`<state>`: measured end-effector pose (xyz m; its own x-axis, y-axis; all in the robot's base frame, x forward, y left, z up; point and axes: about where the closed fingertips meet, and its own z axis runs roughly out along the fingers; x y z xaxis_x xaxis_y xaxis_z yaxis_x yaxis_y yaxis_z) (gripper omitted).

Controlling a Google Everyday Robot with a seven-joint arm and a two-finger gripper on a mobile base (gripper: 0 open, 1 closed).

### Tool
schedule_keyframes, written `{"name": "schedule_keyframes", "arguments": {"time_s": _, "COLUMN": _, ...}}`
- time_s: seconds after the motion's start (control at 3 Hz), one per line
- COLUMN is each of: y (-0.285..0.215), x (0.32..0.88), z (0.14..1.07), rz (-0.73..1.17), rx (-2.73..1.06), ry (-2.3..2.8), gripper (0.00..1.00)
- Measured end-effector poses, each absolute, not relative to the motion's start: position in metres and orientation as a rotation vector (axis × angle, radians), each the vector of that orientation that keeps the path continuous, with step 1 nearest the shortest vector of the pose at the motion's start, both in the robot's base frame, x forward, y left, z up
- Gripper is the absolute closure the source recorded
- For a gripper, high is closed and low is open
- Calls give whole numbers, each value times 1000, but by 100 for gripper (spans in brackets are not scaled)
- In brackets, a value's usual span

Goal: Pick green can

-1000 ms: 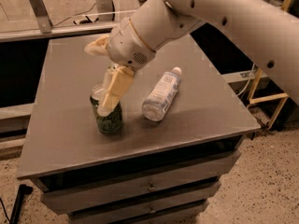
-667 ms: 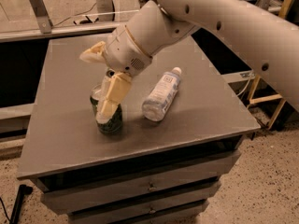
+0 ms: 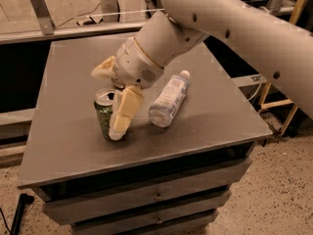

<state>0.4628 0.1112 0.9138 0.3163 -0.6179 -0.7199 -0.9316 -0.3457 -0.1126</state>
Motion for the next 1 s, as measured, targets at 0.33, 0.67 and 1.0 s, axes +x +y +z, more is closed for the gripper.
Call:
{"name": "schedule_keyframes", "arguments": {"time_s": 0.33, "y": 117, "x": 468, "z": 911, "rz": 778, "rx": -2076, "ry": 1388, "gripper": 0}}
{"name": "schedule_keyframes", "arguments": {"time_s": 0.67, "y": 120, "x": 468, "z": 911, "rz": 775, "rx": -2080, "ry": 1389, "gripper": 11}}
{"name": "schedule_keyframes", "arguments": {"time_s": 1.0, "y": 121, "x": 467, "z": 911, "rz": 775, "rx": -2083, "ry": 1386, "gripper": 34}}
